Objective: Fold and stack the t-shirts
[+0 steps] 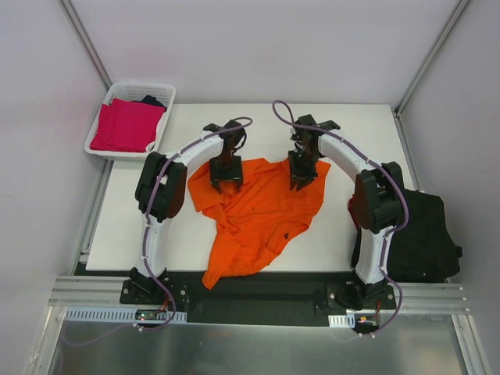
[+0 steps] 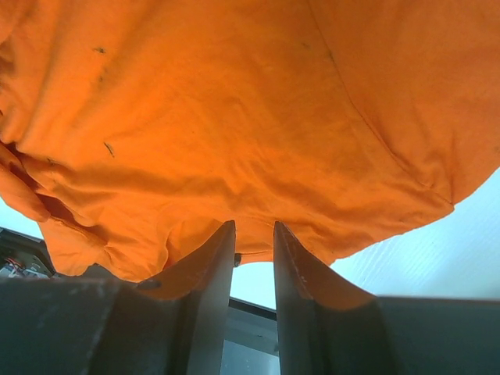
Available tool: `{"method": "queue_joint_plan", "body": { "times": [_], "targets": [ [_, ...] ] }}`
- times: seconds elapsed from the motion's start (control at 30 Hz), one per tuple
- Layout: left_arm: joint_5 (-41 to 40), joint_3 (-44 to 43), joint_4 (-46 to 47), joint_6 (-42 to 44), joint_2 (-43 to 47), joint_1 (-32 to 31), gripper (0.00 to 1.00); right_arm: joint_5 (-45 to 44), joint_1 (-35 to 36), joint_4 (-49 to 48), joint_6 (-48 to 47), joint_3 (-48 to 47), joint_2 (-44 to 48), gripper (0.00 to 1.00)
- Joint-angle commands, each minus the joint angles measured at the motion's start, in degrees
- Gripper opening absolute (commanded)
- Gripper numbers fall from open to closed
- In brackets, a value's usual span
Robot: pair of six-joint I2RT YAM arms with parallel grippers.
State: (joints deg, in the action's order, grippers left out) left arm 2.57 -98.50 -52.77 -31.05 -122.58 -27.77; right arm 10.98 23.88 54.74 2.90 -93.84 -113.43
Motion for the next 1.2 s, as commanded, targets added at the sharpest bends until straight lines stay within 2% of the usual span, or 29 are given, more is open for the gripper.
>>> {"method": "queue_joint_plan", "body": {
  "times": [0.0, 0.07, 0.27, 0.43, 0.67, 0.73, 0.77, 0.87, 0.93, 1.0, 1.03, 1.07, 1.1, 1.17],
  "targets": [
    [1.21, -1.70, 1.18, 0.29, 1.82, -0.09, 0.25, -0.26, 0.03, 1.86, 0.09, -0.90, 2.42, 0.29],
    [1.47, -2.13, 1.09, 0.37, 2.26, -0.18, 0.12, 0.09, 0.11, 1.86, 0.53, -1.69, 1.63, 0.29],
    [3.06, -2.49, 1.09, 0.37, 2.88, -0.18, 0.22, -0.26, 0.64, 1.95, 0.71, -2.49, 1.10, 0.29],
    [2.97, -2.92, 1.01, -0.24, 3.76, -0.09, 0.22, -0.35, 0.91, 1.51, 1.06, -2.31, 1.01, 0.29],
    [3.14, -13.19, 0.48, -3.40, 3.49, 5.09, 0.22, -0.96, 1.70, 1.69, 0.80, -0.38, 1.80, 0.28],
    [3.32, -15.66, 0.48, -5.06, 3.23, 7.63, 0.15, -1.31, 1.70, 1.60, 0.71, 0.41, 2.42, 0.28],
    [2.97, -16.89, 0.57, -5.34, 3.23, 8.16, 0.00, -1.40, 1.78, 1.60, 0.53, 0.68, 2.59, 0.28],
    [2.53, -22.68, 0.39, -5.52, 2.62, 10.19, 0.00, -1.75, 1.96, 1.95, 0.53, 1.21, 2.69, 0.28],
    [5.41, -24.19, 0.30, -5.25, 0.77, 11.15, 0.00, -1.76, 1.87, 2.30, 0.44, 0.59, 2.51, 0.28],
    [9.20, -23.85, -0.31, -4.99, -0.63, 11.86, 0.21, -1.93, 1.96, 2.56, 0.44, -0.37, 2.25, 0.28],
    [9.91, -22.89, -0.57, -4.55, -0.64, 11.69, 0.28, -1.93, 1.96, 2.74, 0.44, -0.72, 2.07, 0.28],
    [10.43, -19.22, -0.58, -4.46, 0.15, 11.34, 0.37, -1.84, 1.96, 2.83, 0.44, -0.99, 1.63, 0.28],
    [10.27, -16.84, -0.49, -4.37, 0.85, 11.07, 0.49, -1.76, 1.96, 2.91, 0.44, -1.34, 1.37, 0.28],
    [8.78, -9.83, -0.31, -3.67, 3.56, 9.50, 0.59, -1.49, 1.96, 2.83, 0.71, -1.96, 0.93, 0.28]
  ]
}}
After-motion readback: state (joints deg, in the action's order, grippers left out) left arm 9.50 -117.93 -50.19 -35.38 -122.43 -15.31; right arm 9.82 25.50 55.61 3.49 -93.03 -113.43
